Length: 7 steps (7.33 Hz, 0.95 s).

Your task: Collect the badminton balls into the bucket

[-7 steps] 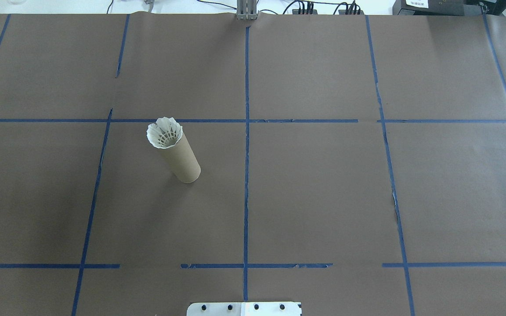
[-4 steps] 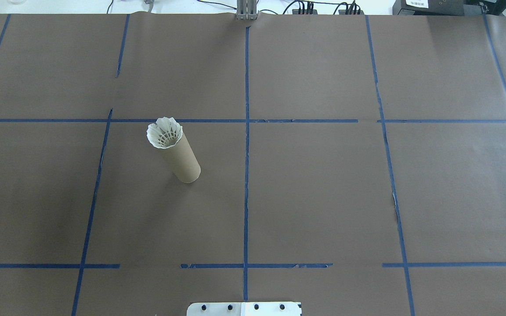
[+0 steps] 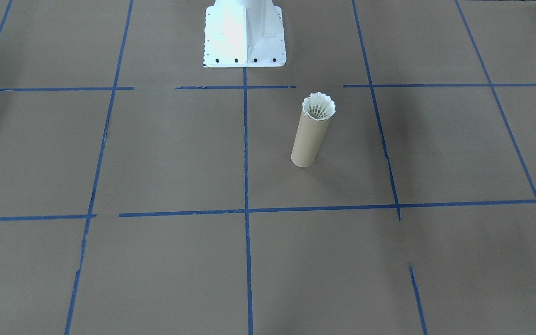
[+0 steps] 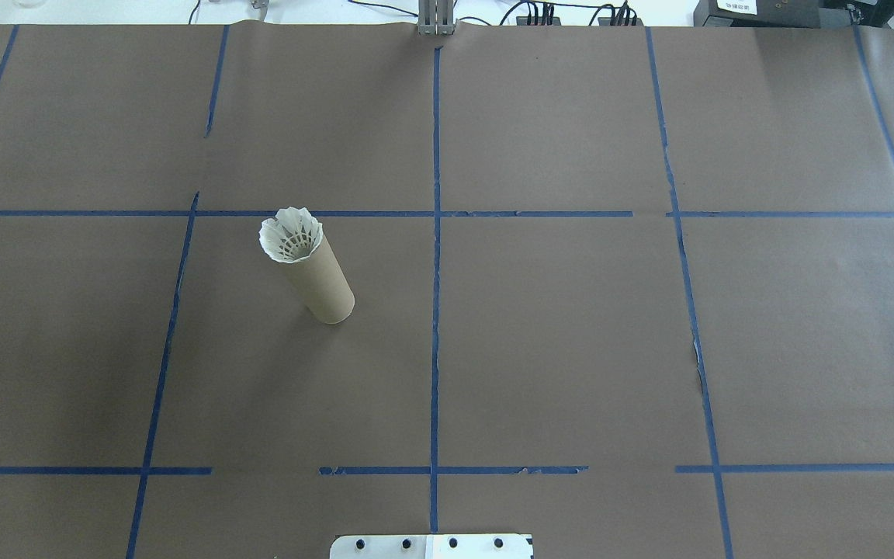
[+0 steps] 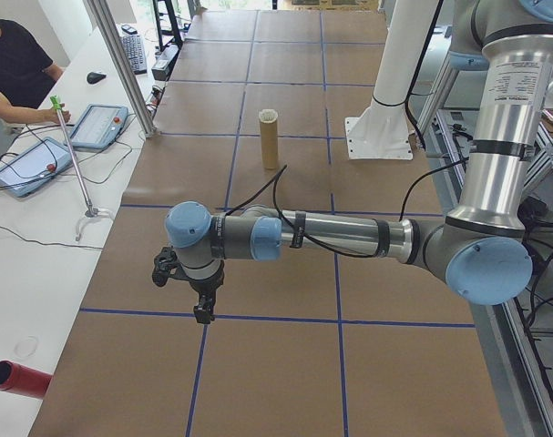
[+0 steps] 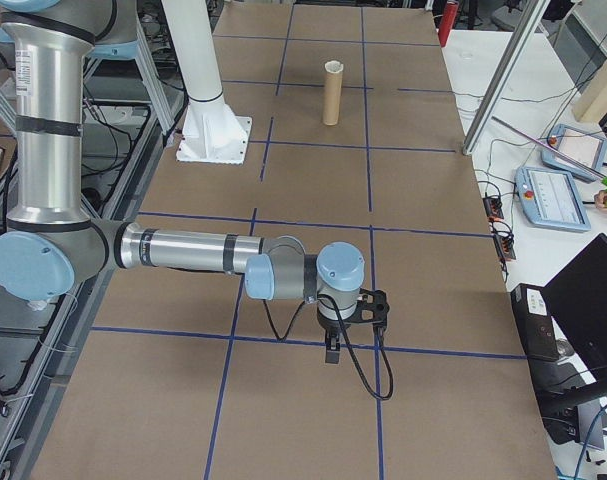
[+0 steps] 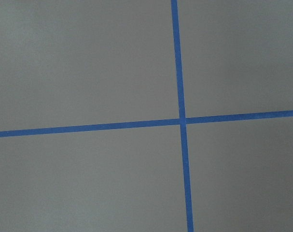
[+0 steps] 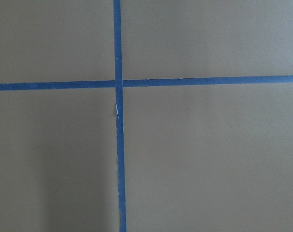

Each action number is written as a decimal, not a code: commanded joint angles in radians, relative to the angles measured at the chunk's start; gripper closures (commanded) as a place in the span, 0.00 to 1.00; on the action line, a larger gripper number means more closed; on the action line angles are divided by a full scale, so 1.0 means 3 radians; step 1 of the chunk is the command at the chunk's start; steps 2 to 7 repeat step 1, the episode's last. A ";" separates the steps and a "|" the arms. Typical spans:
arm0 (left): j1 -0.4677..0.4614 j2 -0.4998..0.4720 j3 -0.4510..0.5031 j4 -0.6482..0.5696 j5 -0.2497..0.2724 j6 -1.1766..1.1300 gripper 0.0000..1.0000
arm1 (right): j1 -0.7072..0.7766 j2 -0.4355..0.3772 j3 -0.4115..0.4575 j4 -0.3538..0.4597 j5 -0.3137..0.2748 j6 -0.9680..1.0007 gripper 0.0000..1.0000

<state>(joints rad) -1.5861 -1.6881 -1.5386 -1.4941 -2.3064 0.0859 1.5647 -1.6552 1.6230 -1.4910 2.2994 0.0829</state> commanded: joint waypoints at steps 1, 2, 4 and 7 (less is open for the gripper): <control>0.0000 -0.0003 0.0000 0.0000 -0.0002 0.0000 0.00 | 0.0000 0.0000 0.0000 0.0000 0.0000 0.0000 0.00; 0.0000 -0.0003 0.0000 0.0000 -0.0002 0.0000 0.00 | 0.0000 0.0000 0.0000 0.0000 0.0000 0.0000 0.00; 0.0000 -0.0003 0.0000 0.0000 -0.0002 0.0000 0.00 | 0.0000 0.0000 0.0000 0.0000 0.0000 0.0000 0.00; 0.0000 -0.0003 0.0000 0.0000 -0.0002 0.0000 0.00 | 0.0000 0.0000 0.0000 0.0000 0.0000 0.0000 0.00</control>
